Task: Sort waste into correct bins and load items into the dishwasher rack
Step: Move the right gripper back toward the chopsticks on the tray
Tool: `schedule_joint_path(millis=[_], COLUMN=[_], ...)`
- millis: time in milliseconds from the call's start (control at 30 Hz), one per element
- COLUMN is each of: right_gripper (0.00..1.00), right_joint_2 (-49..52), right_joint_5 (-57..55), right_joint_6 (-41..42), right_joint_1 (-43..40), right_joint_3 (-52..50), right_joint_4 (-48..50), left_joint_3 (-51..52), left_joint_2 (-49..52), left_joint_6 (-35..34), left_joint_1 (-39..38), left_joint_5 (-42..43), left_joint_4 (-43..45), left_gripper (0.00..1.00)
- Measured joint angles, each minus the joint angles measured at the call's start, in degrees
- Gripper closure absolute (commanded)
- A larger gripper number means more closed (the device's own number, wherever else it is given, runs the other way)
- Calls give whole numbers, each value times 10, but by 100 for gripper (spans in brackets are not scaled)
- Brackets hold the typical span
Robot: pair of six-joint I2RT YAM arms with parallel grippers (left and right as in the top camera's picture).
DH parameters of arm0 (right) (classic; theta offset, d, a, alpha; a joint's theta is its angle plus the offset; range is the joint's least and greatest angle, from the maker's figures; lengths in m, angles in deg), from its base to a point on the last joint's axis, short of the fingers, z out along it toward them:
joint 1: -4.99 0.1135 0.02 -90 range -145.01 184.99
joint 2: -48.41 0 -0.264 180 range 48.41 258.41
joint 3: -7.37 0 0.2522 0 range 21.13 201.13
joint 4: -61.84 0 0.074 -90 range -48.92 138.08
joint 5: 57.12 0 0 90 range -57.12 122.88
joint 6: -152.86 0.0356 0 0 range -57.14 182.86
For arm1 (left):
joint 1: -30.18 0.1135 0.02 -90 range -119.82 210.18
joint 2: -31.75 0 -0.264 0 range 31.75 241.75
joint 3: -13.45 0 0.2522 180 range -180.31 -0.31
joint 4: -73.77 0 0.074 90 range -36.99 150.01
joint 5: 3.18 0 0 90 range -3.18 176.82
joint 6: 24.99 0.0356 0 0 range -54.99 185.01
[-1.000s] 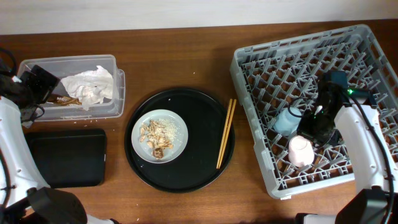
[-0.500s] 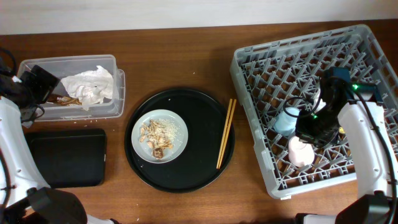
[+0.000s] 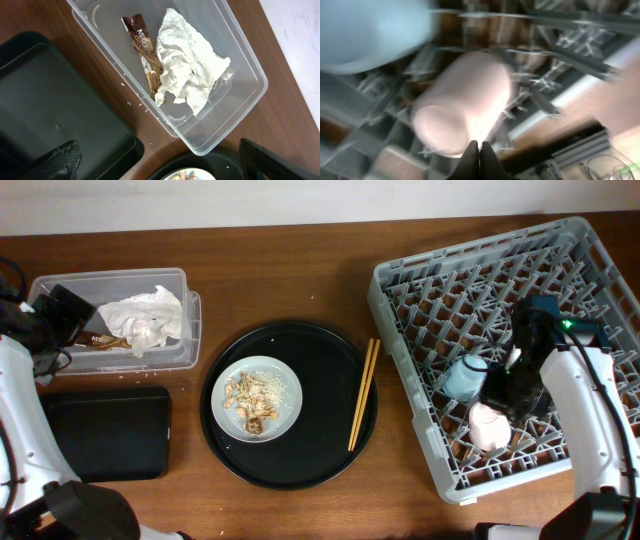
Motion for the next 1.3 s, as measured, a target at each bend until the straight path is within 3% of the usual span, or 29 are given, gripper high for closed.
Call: schedule_joint_path(millis=[33,67,100,133,167,200,333,567,633,733,933,967,1033,1167,1200,1233,1300], right_gripper=[69,41,30,26,28,41,57,85,84,75,73,67,46,44,55,76,95], right_joint_2=[0,0,0,0,0,3,100,146,150,152,162,165,169,169,167,165,166], right_joint_5=[72,122,146,164,177,183,102,54,45,49,64,63,63,41,25,-2,-38], right_joint_6=[-59,-100,-125,-150,-171,-187,-162,-105,-58,-30,-6,-5,-2,-3,-3,5,30], right_joint_1=[2,11,21,41,71,103,198,211,210,211,211,211,210,203,200,195,177], right_joint_3=[0,1,1,1,1,0,0,1,1,1,27,43,86,261,287,299,300], right_joint_4=[13,36,51,88,114,143,214,259,294,306,290,284,242,46,2,-41,-93], left_joint_3=[0,0,0,0,0,0,0,0,0,0,0,0,0,0,0,0,0], left_joint_2=[0,0,0,0,0,0,0,0,0,0,0,0,0,0,0,0,0], left_joint_6=[0,0,0,0,0,0,0,0,0,0,0,0,0,0,0,0,0], left_joint_1=[0,0,0,0,0,0,0,0,0,0,0,0,0,0,0,0,0], left_joint_5=[0,0,0,0,0,0,0,0,0,0,0,0,0,0,0,0,0], left_joint_4=[0,0,0,0,0,0,0,0,0,0,0,0,0,0,0,0,0], left_gripper=[1,1,1,1,1,1,1,1,1,1,1,1,1,1,1,1,1])
